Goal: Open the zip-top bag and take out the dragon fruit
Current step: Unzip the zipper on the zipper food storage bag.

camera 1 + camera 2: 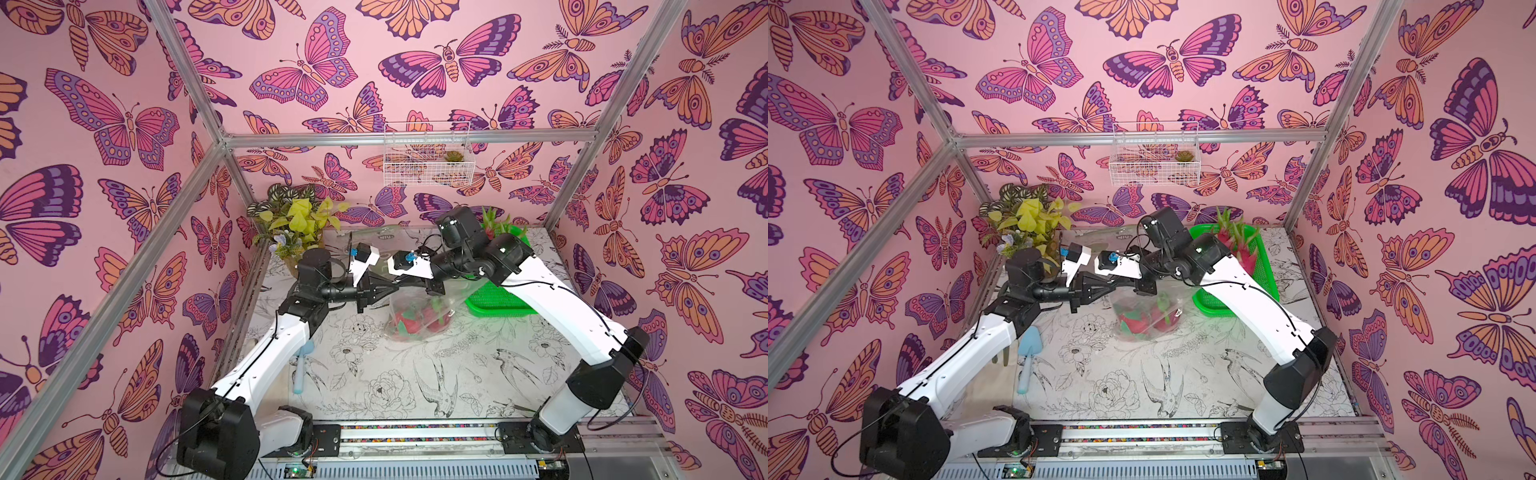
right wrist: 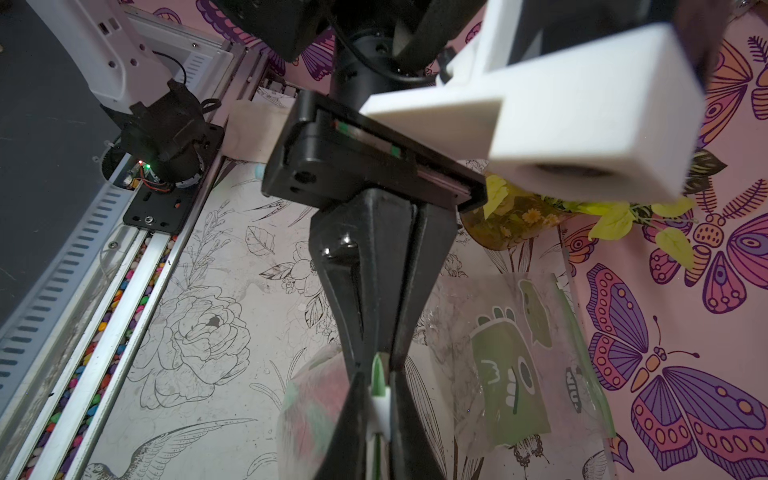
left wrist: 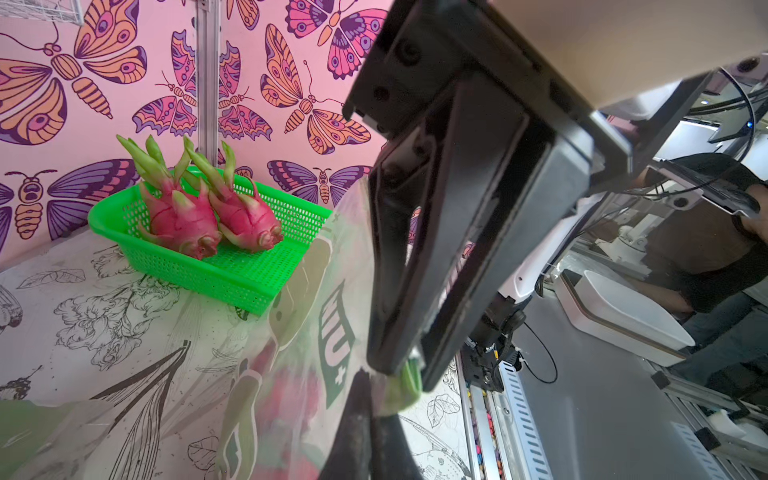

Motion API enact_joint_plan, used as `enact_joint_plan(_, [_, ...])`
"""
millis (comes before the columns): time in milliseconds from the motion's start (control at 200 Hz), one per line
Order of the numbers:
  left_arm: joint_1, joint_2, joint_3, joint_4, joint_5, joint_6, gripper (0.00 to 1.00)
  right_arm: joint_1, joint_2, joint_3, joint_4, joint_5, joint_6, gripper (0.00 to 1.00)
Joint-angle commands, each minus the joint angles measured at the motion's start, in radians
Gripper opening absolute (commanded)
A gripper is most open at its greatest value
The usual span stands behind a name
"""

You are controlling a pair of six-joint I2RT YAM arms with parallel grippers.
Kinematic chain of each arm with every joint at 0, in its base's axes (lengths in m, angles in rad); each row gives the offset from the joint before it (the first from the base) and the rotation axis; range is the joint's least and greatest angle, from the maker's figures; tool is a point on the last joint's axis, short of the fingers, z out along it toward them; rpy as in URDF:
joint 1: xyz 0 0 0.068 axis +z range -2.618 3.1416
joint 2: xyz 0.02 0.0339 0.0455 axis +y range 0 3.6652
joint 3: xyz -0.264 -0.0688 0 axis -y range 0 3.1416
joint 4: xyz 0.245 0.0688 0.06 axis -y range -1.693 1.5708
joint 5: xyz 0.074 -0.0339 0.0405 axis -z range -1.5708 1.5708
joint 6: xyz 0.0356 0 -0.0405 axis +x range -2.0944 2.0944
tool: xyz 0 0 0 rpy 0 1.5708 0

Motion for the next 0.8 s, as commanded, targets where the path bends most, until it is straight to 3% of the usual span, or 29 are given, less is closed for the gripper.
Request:
enact_joint_plan(0, [0.007, 0.001, 0.018, 0.027, 0.012, 0.006, 0.0, -0.005, 0.01, 0.043, -0.032, -0.023, 0.016, 0.0])
enact_joint_plan(796, [0.067, -0.117, -0.065, 0.123, -0.031, -0.072, 0.0, -0.114, -0.073, -0.051, -0.097, 0.057, 0.014, 0.0])
